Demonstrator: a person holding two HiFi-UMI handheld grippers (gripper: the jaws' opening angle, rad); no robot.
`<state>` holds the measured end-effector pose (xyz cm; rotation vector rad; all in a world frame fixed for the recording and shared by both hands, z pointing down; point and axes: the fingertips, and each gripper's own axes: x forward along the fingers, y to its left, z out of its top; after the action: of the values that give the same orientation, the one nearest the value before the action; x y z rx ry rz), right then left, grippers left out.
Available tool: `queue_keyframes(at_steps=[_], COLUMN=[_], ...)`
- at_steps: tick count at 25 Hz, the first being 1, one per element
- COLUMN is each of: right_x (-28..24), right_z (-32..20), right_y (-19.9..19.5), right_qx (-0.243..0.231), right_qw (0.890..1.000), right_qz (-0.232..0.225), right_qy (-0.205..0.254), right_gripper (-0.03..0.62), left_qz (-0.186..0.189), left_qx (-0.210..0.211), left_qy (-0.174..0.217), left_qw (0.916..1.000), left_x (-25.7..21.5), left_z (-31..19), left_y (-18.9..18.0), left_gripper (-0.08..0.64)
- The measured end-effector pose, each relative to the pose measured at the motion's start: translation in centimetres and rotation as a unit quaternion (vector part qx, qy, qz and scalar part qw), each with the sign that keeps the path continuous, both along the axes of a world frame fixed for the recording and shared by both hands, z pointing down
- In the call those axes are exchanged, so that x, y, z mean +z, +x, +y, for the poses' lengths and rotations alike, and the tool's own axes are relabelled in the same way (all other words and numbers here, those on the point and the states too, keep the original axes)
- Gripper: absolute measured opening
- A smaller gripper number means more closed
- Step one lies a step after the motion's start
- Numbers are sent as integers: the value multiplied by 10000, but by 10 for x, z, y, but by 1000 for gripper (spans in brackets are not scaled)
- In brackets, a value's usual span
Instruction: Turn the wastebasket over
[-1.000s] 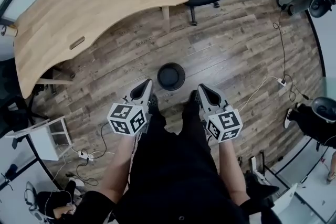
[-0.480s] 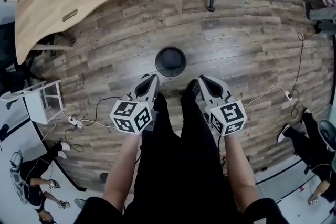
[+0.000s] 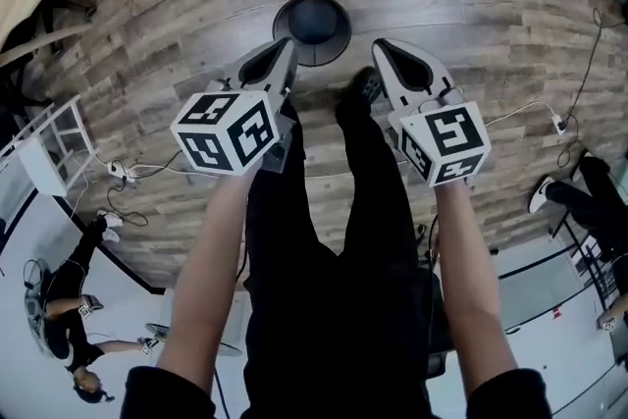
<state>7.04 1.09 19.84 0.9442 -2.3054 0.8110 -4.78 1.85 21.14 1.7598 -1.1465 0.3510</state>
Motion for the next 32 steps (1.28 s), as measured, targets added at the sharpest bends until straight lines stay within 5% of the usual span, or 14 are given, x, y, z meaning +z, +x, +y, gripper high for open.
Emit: queue_keyframes(at_steps=[3, 7, 13, 19, 26, 32], right_x=[73, 160, 230, 281, 302, 312], right_z=[11, 37, 51, 28, 19, 22], right_y=[-7, -5, -24, -21, -19, -18], right_qx=[348, 22, -343, -58, 18, -30], right_qw=[9987, 9968, 9950, 9948, 9942, 9942], right_qz=[-60, 651, 680, 766, 763, 740], right_qy=[-375, -465, -641, -668, -759, -782], right_gripper=[32, 32, 32, 32, 32, 32], left_qz=[270, 211, 199, 739, 1502, 1806], left_qx=[-316, -661, -742, -1392, -2460, -3157], left_qy=[-420, -1052, -1645, -1933, -2264, -2368], left_qw=[9983, 9920, 9834, 9684, 9304, 9009], left_x=[59, 140, 229, 284, 322, 348], left_z=[4, 20, 31, 11, -4, -9], left_y=[-10, -30, -47, -39, -30, -28], left_gripper=[17, 17, 17, 18, 18, 20])
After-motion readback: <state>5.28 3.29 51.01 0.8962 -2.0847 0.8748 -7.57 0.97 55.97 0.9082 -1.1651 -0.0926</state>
